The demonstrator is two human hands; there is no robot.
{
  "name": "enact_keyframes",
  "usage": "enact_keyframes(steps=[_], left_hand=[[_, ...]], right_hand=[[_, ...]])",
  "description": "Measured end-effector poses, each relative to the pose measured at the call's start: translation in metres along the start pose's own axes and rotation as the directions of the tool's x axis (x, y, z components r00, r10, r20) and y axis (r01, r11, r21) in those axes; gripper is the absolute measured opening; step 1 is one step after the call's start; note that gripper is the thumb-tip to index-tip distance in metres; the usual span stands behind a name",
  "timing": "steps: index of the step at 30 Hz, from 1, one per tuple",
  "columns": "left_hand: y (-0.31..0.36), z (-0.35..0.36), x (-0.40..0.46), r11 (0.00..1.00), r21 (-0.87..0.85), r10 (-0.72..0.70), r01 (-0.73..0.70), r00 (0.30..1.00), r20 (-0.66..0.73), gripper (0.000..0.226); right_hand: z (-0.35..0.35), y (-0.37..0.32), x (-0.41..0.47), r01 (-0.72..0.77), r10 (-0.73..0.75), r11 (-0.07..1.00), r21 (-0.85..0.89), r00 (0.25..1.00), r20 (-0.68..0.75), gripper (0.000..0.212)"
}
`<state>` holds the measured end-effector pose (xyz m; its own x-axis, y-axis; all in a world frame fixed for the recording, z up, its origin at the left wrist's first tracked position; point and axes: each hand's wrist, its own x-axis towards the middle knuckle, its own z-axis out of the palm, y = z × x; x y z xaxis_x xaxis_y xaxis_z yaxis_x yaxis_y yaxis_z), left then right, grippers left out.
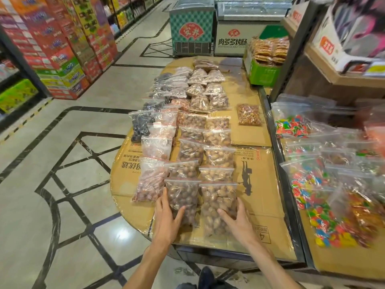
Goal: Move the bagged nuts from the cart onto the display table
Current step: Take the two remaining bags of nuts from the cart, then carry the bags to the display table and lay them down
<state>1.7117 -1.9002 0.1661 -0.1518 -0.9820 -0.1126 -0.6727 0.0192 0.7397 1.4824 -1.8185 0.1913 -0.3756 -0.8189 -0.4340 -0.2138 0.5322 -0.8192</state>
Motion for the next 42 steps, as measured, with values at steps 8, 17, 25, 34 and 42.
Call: enact_keyframes(steps=[8,17,25,34,42], left_hand=[[0.01,-0.005,-0.034,0.915,0.324,0.236,-0.24,0.97,0.051,0.08],[0.005,0.001,-0.111,0.773,0.44,0.35,-0.457,0.886,0.305,0.081],[0.017,0.024,-0.197,0.68,0.386,0.371,-0.624,0.746,0.552,0.096],[0.095,0.101,-0.286,0.496,0.247,0.452,-0.832,0.491,0.745,0.072],[0.188,0.223,-0.403,0.329,0.09,0.498,-0.94,0.254,0.829,0.108]], right_hand=[[-0.001,0.006,-0.048,0.012,-0.018,0.988,-0.153,0.999,-0.037,0.116],[-0.009,0.04,-0.143,-0.037,-0.035,0.843,-0.536,0.992,-0.124,0.105],[-0.028,0.094,-0.244,-0.151,0.046,0.707,-0.691,0.985,-0.168,0.099],[-0.096,0.173,-0.353,-0.352,0.132,0.72,-0.598,0.915,-0.38,0.095],[-0.202,0.293,-0.456,-0.537,0.293,0.764,-0.357,0.782,-0.55,0.098]])
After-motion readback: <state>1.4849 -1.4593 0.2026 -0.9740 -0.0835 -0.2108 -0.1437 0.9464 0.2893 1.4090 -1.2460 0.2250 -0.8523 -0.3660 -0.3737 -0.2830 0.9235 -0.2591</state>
